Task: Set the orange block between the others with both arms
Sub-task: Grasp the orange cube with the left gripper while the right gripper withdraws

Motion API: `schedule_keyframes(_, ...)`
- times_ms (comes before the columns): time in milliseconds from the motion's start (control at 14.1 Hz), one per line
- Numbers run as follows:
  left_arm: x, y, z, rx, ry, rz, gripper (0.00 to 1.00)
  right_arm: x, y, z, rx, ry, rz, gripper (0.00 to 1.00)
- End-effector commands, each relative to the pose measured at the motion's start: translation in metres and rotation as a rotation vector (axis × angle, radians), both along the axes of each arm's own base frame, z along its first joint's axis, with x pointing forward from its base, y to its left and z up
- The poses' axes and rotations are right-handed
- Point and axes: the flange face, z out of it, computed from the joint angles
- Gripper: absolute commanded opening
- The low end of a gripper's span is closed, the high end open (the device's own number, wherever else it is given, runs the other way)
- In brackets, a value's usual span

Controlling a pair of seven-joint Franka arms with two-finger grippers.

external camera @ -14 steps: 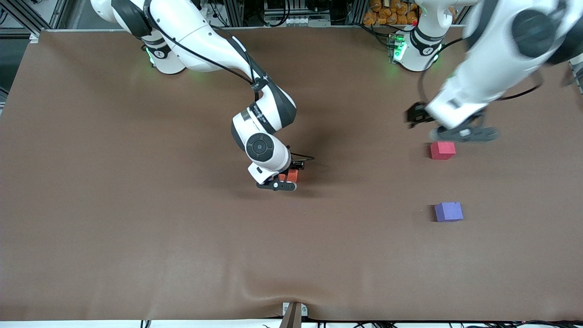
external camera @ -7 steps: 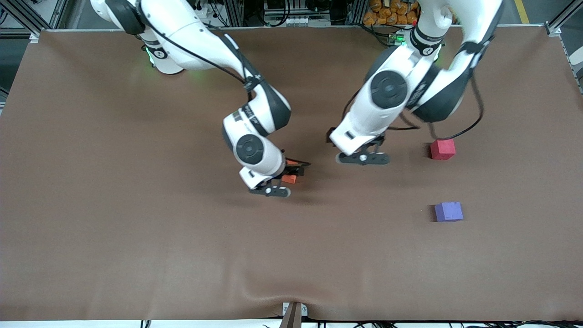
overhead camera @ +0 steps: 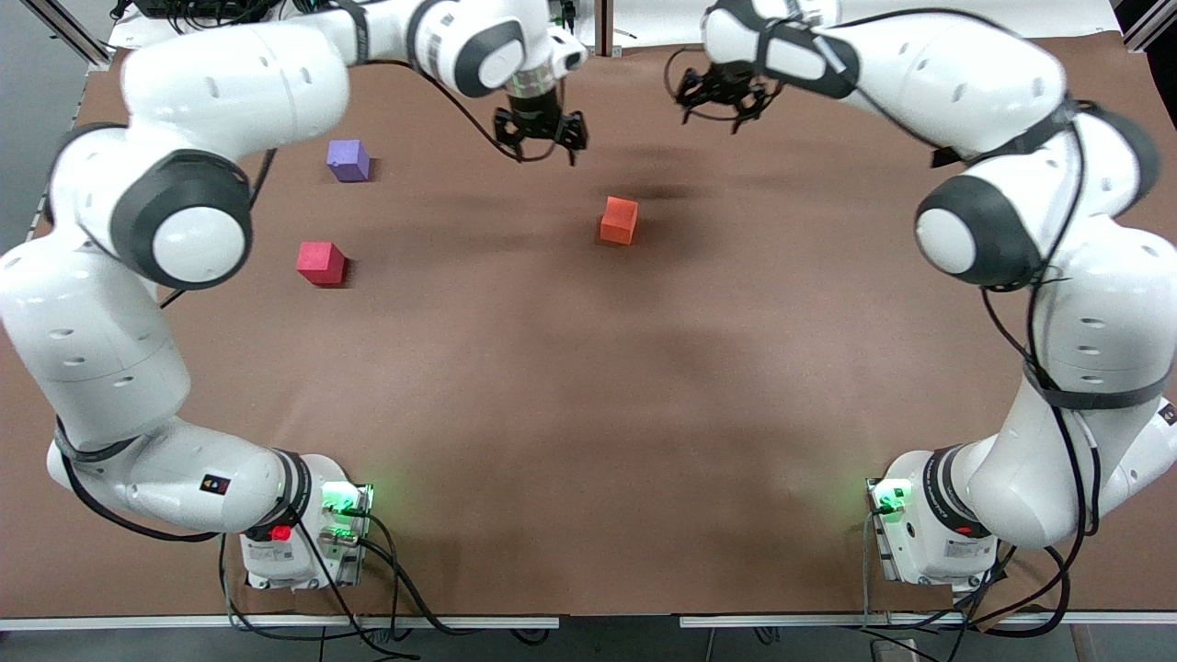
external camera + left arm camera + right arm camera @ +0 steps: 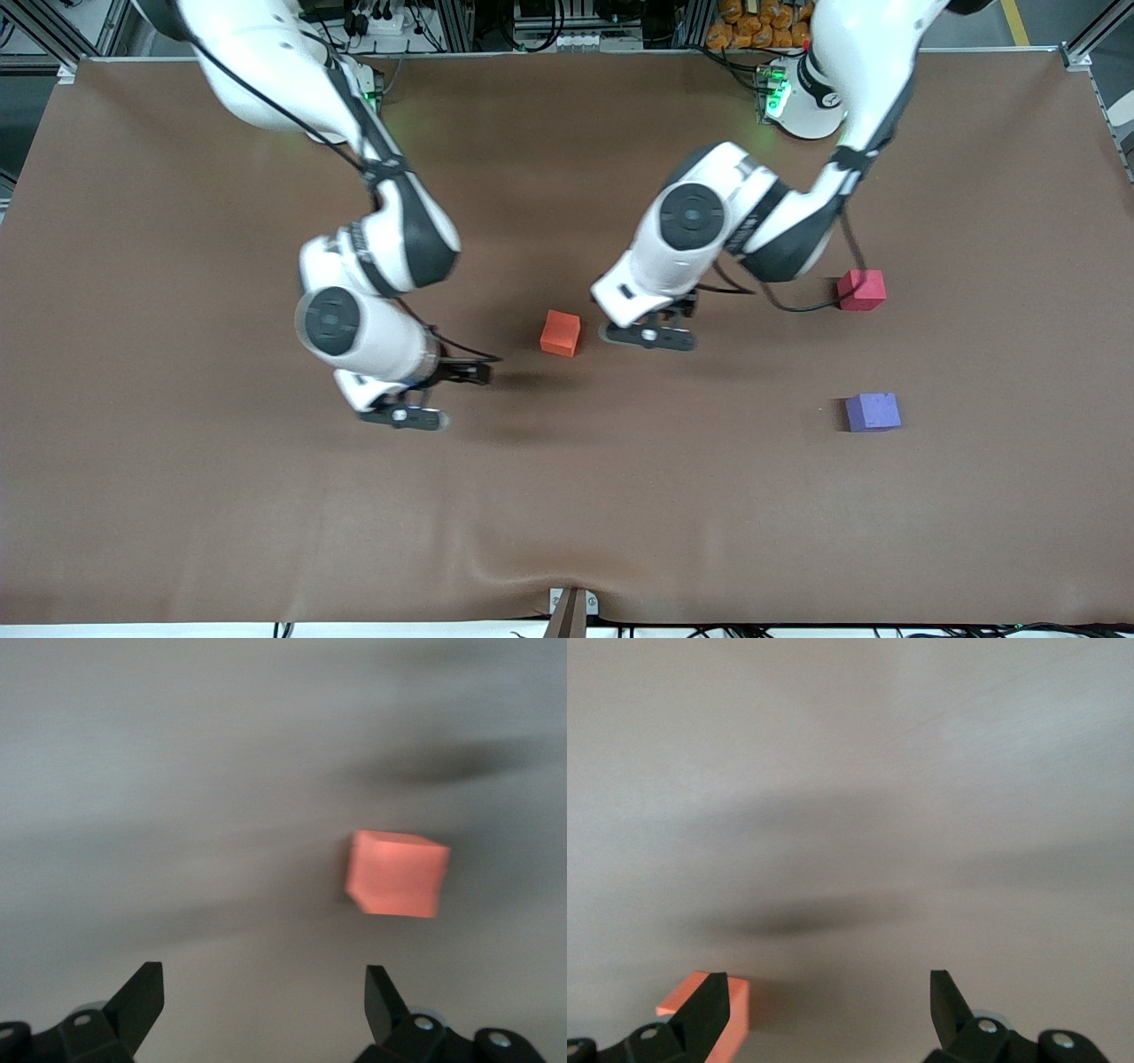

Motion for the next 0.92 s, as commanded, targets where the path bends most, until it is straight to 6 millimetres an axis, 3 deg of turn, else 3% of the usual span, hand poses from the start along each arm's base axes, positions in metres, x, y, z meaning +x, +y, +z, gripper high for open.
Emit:
schedule_keyframes(0,0.005,-0.04,-0.013,0.002,-0.034,-0.004,1.0,-0.033,-0.086,0.035,0.006,0.0,0.056,1.0)
schedule_keyframes(283,-0.004,-0.078,-0.051,0.014,-0.105,-0.024,1.0,-0.044,-0.212,0.071,0.033,0.03,0.111,1.0)
schedule_keyframes(566,-0.019,-0.101,-0.085,0.012,-0.117,-0.007,1.0,-0.074,-0.32,0.142,0.018,0.005,0.116,1.0)
schedule_keyframes(707,-0.02,-0.102,-0.101,0.014,-0.107,0.007,1.0,-0.09,-0.349,0.176,-0.007,-0.033,0.113,1.0)
schedule_keyframes(848,-0.02,-0.101,-0.113,0.021,-0.107,0.003,1.0,-0.105,-0.349,0.212,-0.062,-0.054,0.127,1.0)
